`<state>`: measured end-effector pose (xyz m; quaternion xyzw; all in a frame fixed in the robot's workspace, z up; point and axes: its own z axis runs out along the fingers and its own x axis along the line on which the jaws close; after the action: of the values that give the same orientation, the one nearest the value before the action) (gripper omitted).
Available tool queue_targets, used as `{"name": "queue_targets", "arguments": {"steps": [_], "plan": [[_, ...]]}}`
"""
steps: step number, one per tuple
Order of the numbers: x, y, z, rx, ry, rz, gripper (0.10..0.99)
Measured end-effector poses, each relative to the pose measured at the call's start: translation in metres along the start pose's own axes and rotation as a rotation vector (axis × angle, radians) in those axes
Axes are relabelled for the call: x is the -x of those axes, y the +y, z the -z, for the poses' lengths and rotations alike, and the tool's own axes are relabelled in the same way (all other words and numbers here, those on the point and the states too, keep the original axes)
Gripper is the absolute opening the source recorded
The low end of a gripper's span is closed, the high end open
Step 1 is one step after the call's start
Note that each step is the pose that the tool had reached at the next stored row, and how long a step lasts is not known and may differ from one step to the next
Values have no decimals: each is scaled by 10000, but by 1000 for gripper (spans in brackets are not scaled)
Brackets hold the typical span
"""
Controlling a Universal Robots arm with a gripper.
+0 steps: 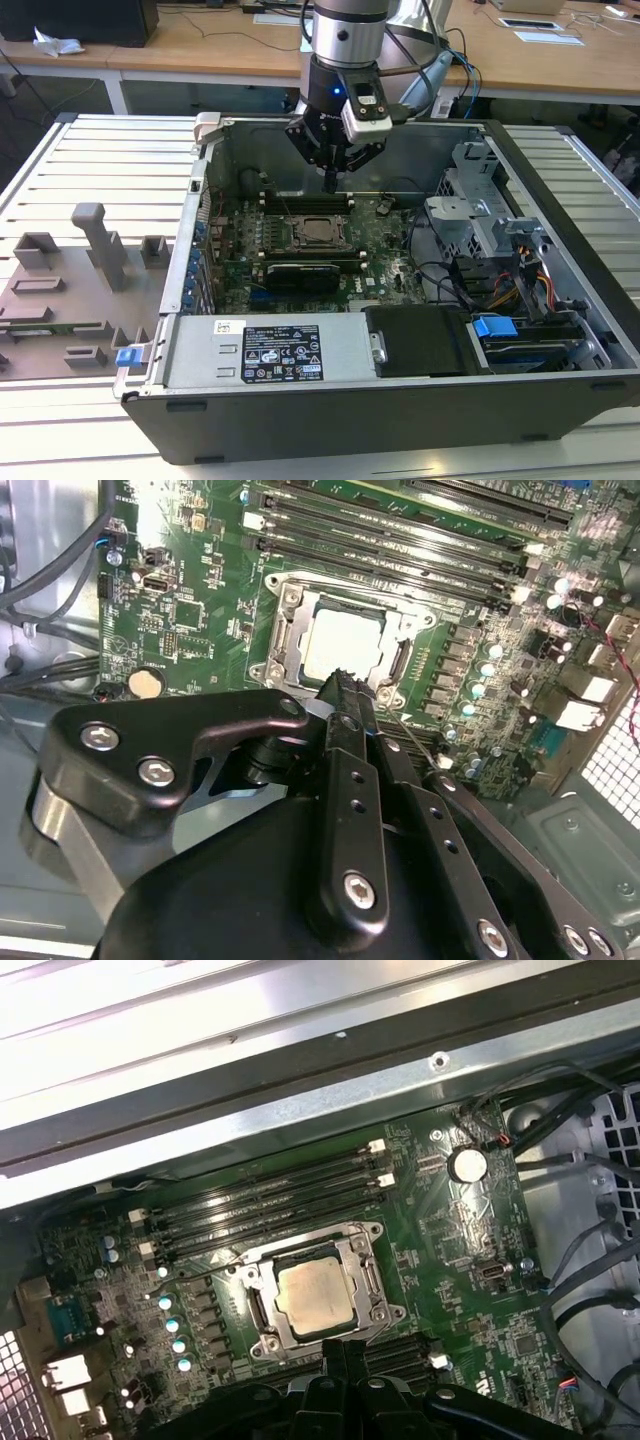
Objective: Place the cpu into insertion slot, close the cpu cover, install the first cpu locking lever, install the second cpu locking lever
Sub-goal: 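Install the first cpu locking lever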
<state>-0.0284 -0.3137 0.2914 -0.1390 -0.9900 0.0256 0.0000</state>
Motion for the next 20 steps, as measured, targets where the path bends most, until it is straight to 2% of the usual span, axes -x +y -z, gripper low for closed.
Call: {"name": "queue_targets", "arguments": {"steps": [4, 8, 20], "plan": [[0, 0, 0, 1, -7, 144, 106], [0, 0, 0, 4, -32, 633, 106], [0, 0, 0, 8, -62, 1228, 106]]}}
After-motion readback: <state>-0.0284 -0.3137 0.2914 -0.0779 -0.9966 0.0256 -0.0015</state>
